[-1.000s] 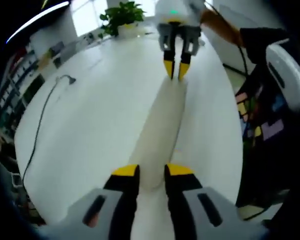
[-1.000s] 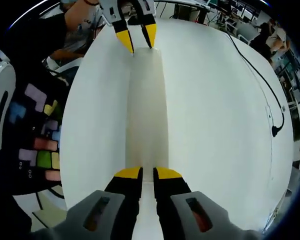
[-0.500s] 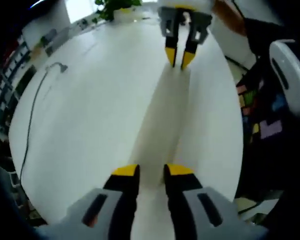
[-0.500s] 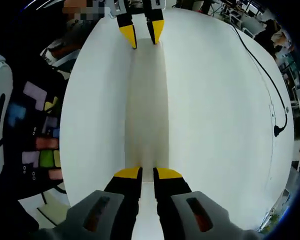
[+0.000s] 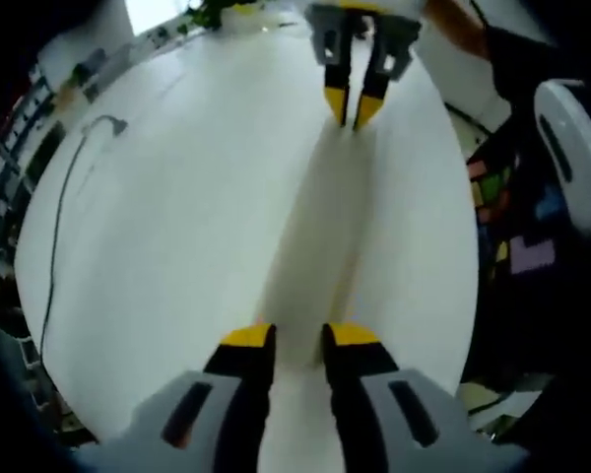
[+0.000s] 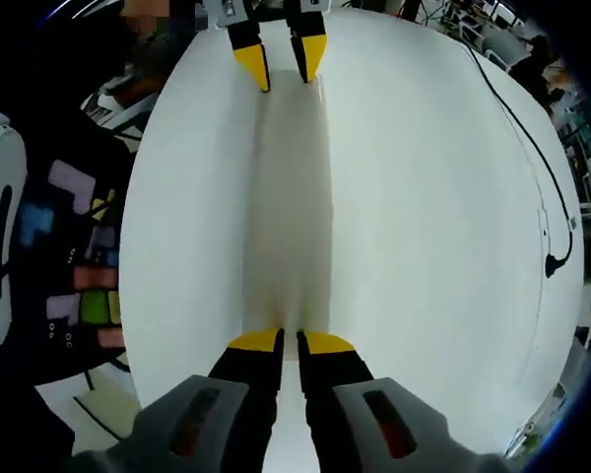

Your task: Arrange the utensils inside the cutlery case until each visible utensil rests in its matching compartment.

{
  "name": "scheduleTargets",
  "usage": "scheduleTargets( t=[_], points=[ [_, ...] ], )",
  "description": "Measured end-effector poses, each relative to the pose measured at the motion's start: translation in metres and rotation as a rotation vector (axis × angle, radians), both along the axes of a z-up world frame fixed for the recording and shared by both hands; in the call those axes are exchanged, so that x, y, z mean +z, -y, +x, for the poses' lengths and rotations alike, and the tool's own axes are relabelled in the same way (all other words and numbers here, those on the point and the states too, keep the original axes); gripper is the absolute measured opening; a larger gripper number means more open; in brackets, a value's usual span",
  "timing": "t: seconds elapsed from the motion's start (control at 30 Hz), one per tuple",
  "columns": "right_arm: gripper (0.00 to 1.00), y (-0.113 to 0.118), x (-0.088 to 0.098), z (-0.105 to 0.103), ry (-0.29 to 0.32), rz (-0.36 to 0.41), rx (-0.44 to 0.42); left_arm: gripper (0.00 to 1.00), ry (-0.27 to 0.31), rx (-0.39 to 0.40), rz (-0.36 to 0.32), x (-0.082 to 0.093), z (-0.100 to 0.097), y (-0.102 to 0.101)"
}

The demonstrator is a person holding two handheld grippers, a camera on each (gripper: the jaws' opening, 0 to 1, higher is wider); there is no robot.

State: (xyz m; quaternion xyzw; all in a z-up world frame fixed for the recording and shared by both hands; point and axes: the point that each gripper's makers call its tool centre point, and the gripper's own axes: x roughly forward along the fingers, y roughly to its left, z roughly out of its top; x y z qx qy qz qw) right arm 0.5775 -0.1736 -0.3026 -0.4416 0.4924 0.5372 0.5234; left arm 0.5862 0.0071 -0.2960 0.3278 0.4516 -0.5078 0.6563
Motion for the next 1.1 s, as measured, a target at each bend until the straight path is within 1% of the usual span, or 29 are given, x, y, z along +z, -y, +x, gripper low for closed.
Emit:
scheduleTargets(
  t=[0.03, 0.1, 0.13, 0.2, 0.23, 0.27, 0.33, 0.4, 0.43, 0.5, 0.57, 0.6, 0.67, 0.7, 0.73, 0.77, 0.8, 0.83, 0.9, 0.93, 1.03, 1.1],
  points=[
    [0.05, -0.0011, -0.0002, 0.0001, -0.003, -0.005, -0.007, 0.21, 0.003, -0.012, -0.005, 0.0000, -0.0003, 0.0001],
    [0.05, -0.0016, -0.0004, -0.0016, 0.003, -0.023, -0.009, 0.21, -0.006, 0.017, -0.015, -0.0002, 0.0006, 0.0002],
    [0.05, -0.0011, -0.0002, -0.0017, 0.006, -0.029, -0.013, 0.20, -0.006, 0.019, -0.010, -0.0002, 0.0016, 0.0005],
    [0.05, -0.0008, 0.0000, -0.0028, 0.012, -0.035, -0.019, 0.20, -0.011, 0.019, 0.024, -0.0006, 0.0012, 0.0013],
    [0.05, -0.0021, 0.0003, -0.0012, 0.036, -0.026, 0.048, 0.20, -0.016, 0.019, 0.048, -0.0009, 0.0010, 0.0011],
    [0.04, -0.0005, 0.0007, -0.0043, 0.037, -0.017, 0.040, 0.20, -0.019, 0.015, 0.061, -0.0010, 0.0010, 0.0016],
    [0.04, -0.0005, 0.0008, -0.0039, 0.048, -0.024, 0.006, 0.20, -0.036, 0.023, 0.088, -0.0016, 0.0018, 0.0024],
    [0.04, -0.0015, 0.0010, -0.0037, 0.083, -0.039, 0.013, 0.20, -0.041, 0.022, 0.104, -0.0019, 0.0014, 0.0031],
    [0.04, -0.0023, 0.0011, -0.0049, 0.104, -0.042, 0.032, 0.20, -0.036, 0.029, 0.116, -0.0019, -0.0001, 0.0031],
    [0.04, -0.0020, 0.0015, -0.0050, 0.121, -0.048, 0.012, 0.20, -0.022, 0.025, 0.131, -0.0018, -0.0014, 0.0031],
    [0.04, -0.0015, 0.0021, -0.0054, 0.135, -0.037, 0.030, 0.18, -0.020, 0.022, 0.136, -0.0018, -0.0019, 0.0032],
    [0.03, -0.0010, 0.0025, -0.0053, 0.139, -0.031, 0.030, 0.17, -0.022, 0.020, 0.136, -0.0018, -0.0024, 0.0030],
    [0.03, -0.0014, 0.0027, -0.0037, 0.146, -0.016, -0.003, 0.16, -0.021, 0.019, 0.132, -0.0018, -0.0038, 0.0028],
    [0.03, -0.0013, 0.0027, -0.0035, 0.148, -0.011, -0.007, 0.15, -0.003, -0.035, 0.122, -0.0016, -0.0044, 0.0044],
    [0.03, -0.0011, 0.0029, -0.0034, 0.150, -0.004, -0.011, 0.13, 0.003, -0.072, 0.113, -0.0018, -0.0072, 0.0052],
    [0.03, -0.0014, 0.0029, -0.0027, 0.151, 0.002, -0.019, 0.13, -0.002, -0.049, 0.113, -0.0017, -0.0073, 0.0040],
    [0.03, -0.0020, 0.0028, -0.0026, 0.155, 0.009, -0.053, 0.13, -0.008, -0.024, 0.106, -0.0017, -0.0062, 0.0039],
    [0.03, -0.0017, 0.0030, -0.0023, 0.168, 0.012, -0.072, 0.13, -0.007, -0.029, 0.104, -0.0015, -0.0061, 0.0029],
    [0.01, -0.0020, 0.0032, -0.0035, 0.208, 0.027, -0.041, 0.13, -0.001, -0.040, 0.090, -0.0014, -0.0065, 0.0023],
    [0.01, -0.0017, 0.0034, -0.0035, 0.218, 0.032, -0.060, 0.13, -0.002, -0.027, 0.081, -0.0013, -0.0063, 0.0026],
    [0.00, -0.0022, 0.0052, 0.0023, 0.232, 0.048, -0.081, 0.13, 0.002, -0.002, 0.059, -0.0010, -0.0066, 0.0018],
    [0.00, -0.0021, 0.0061, 0.0036, 0.238, 0.069, -0.065, 0.13, 0.011, 0.023, 0.035, -0.0005, -0.0068, 0.0009]
  ],
)
